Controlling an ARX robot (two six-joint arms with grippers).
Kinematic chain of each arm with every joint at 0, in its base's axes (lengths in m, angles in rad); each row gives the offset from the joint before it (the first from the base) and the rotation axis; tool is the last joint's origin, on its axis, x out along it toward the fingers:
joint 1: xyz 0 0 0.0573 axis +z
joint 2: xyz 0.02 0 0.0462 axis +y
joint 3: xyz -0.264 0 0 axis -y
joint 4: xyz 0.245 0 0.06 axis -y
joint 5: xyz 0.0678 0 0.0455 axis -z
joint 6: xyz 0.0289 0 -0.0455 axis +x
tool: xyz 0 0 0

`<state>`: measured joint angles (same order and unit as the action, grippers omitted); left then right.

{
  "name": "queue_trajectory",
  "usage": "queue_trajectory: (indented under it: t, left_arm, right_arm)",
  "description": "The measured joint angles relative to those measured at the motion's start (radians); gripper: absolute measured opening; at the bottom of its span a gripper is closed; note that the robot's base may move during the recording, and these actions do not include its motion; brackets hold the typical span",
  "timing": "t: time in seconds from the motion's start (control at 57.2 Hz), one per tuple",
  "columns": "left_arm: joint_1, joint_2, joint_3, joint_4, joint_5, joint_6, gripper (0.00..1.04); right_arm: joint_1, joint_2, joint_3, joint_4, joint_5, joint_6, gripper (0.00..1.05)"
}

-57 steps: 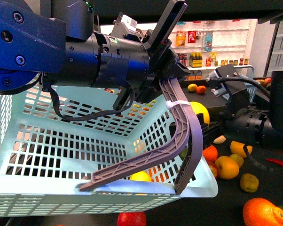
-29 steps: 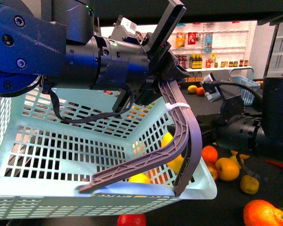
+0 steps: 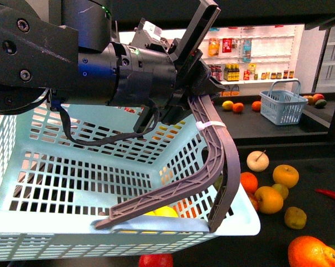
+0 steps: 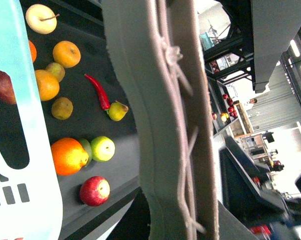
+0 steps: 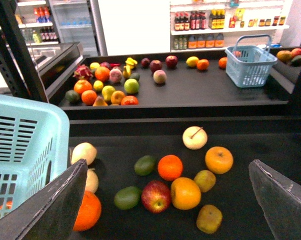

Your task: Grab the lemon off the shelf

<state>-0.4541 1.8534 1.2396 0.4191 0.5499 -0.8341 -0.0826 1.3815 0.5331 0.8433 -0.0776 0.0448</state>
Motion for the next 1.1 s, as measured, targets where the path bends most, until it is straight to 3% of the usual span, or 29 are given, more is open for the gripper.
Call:
queue_trajectory:
  t: [0.192,0.227,0.35,0.402,0.455,0.665,1.102]
  left_arm:
    - [0.0,0.0,0.0,0.0,0.001,-0.001,0.08]
    - [0.0,0.0,0.0,0.0,0.001,-0.001,0.08]
    - [0.0,0.0,0.0,0.0,0.0,0.0,0.08]
    - [0.0,0.0,0.0,0.0,0.0,0.0,0.08]
    - [0.0,0.0,0.0,0.0,-0.001,-0.001,0.08]
    - [0.0,0.0,0.0,0.0,0.003,-0.001,0.08]
    - [0.0,0.0,0.0,0.0,0.0,-0.001,0.08]
  right_arm:
    - [-0.085,-0.398,-0.222,-0.19,-0.042,0.007,0.97]
    - [-0.097,-0.47,-0.244,-0.249,-0.073,-0.005,0.93]
    - [-0.069,-0.883,-0.373,-0.584,-0.068,-0.033,0.66]
    - [0.006,-1.054,-0.409,-0.703,0.041,-0.038,0.54]
    - [0.07,-1.229,-0.431,-0.829,0.06,-0.041,0.4]
    - [0.08,-1.368,-0.518,-0.845,0.076,-0.042,0.04]
    - [0.08,-1.376,-0.518,-0.845,0.074,-0.043,0.03]
